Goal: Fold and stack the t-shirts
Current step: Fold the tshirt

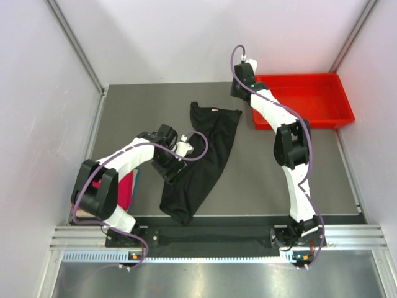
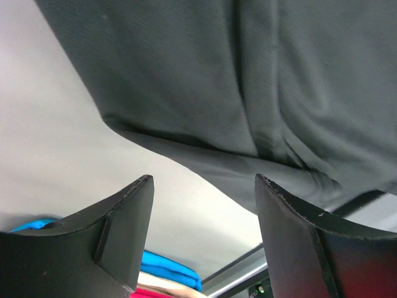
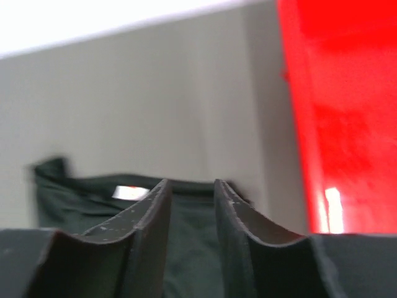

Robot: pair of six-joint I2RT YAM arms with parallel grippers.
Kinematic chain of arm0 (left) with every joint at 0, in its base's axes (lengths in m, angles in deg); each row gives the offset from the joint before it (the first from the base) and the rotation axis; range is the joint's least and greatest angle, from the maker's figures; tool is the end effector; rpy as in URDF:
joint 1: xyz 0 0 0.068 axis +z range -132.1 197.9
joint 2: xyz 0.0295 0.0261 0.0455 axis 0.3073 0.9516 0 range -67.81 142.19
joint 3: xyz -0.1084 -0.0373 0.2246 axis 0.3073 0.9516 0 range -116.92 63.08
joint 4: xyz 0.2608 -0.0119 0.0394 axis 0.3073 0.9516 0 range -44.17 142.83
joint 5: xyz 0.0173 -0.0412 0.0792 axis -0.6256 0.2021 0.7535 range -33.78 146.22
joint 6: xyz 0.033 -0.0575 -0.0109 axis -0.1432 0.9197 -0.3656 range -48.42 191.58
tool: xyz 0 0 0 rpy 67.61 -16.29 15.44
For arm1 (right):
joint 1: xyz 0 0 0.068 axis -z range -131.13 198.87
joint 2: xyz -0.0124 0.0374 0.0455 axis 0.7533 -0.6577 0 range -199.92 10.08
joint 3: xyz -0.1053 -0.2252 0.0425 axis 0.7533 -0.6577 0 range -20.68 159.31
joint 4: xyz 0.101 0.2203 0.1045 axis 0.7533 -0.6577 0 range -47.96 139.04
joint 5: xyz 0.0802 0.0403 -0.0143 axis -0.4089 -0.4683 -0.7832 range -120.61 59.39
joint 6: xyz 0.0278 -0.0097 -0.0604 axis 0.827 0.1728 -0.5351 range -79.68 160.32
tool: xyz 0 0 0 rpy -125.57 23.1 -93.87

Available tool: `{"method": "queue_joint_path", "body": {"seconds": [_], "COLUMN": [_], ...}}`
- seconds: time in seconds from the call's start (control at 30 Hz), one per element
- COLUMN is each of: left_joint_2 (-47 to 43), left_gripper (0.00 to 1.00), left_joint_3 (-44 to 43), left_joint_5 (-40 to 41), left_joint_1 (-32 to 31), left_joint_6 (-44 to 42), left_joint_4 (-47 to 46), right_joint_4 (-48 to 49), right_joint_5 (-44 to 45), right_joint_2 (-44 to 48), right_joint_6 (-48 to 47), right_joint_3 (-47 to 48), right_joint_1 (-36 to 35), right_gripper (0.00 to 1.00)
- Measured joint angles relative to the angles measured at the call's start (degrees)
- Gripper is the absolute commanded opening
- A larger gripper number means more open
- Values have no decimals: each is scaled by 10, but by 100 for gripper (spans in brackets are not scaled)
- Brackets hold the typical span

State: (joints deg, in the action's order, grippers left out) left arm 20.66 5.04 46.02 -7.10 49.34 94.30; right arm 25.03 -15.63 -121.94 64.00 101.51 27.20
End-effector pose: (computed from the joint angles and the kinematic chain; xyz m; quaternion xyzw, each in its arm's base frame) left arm 0.2516 -0.1277 0.1579 0.4051 0.9049 -0.0908 0.0943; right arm 0.5080 0.1870 0.2405 0.0767 0.8736 0.0738 0.4749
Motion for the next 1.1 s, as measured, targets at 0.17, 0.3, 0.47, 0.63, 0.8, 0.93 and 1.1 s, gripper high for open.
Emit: {"method": "queue_joint_path", "body": {"seconds": [0.17,0.3,0.47,0.63,0.8,0.93,1.1], "left_joint_2": [15,18,44,51,43,37,32], "left_gripper": [71,69,47,1,0,0,0], "left_joint_3": [0,9,17,34,43,56,78], "left_joint_5": [23,39,40,26,-9,-51,-120], "left_joint_1": [0,0,0,-4,-9,-18,-54], "left_joint_6": [5,4,1,-9,-48,-85,-138], "left_joint_4": [-18,-31,-34,-27,-14,17,55], "right_joint_4": [-40,-68,-74,-72,-54,-21,43], "right_joint_5": [10,-1,-25,-36,-73,-118,-176], "right_joint_2": [-26,-47,-71,-75,-80,-113,-169], "right_joint_6": [-1,-1,0,2,19,38,93], "right_joint_3": [-20,-34,-34,-33,-32,7,67], "right_joint_1": [14,19,20,21,31,41,51], "right_gripper": [43,46,44,9,0,0,0]}}
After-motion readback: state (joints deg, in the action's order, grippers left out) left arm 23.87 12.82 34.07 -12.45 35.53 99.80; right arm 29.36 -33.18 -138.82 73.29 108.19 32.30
